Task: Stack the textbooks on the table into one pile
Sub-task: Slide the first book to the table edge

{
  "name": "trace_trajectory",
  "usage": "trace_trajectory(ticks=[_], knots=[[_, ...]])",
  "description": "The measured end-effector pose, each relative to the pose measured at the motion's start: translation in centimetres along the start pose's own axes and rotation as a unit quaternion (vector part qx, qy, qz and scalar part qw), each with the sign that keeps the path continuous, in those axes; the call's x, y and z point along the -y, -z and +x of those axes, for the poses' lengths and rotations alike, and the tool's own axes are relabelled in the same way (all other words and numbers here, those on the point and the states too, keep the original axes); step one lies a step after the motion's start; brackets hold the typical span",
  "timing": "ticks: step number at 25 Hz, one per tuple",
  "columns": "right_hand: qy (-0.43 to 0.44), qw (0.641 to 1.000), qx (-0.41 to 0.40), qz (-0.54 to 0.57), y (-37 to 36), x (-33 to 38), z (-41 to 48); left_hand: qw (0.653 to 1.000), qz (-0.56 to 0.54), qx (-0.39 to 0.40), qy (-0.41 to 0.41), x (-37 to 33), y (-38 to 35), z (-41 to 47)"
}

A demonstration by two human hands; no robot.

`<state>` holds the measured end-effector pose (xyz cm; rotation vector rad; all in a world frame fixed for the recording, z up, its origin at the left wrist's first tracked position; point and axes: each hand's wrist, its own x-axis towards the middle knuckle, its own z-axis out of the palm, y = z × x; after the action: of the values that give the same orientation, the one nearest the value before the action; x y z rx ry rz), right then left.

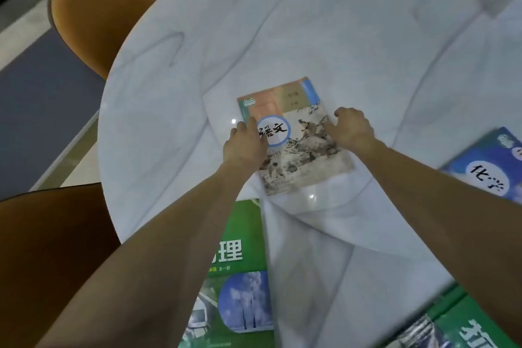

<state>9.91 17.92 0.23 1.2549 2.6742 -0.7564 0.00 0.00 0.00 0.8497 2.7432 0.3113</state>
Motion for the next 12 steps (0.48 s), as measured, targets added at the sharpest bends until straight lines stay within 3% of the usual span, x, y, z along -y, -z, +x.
trace_trajectory(ticks=[5,9,12], knots=[[-0.069,0.995,-0.008,0.066,-2.0,1.0,1.6,0.976,-0.177,-0.012,0.127,-0.5,-0.6,1.4],[-0.128,0.981,-0.004,0.147,-2.3,0.6,2.9,0.891,-0.357,0.005,0.282,-0.6,-0.4,3.0],[-0.156,0.970,0.018,0.188,-2.0,0.1,3.6,0.859,-0.413,0.015,0.303,-0.3,-0.5,3.6]])
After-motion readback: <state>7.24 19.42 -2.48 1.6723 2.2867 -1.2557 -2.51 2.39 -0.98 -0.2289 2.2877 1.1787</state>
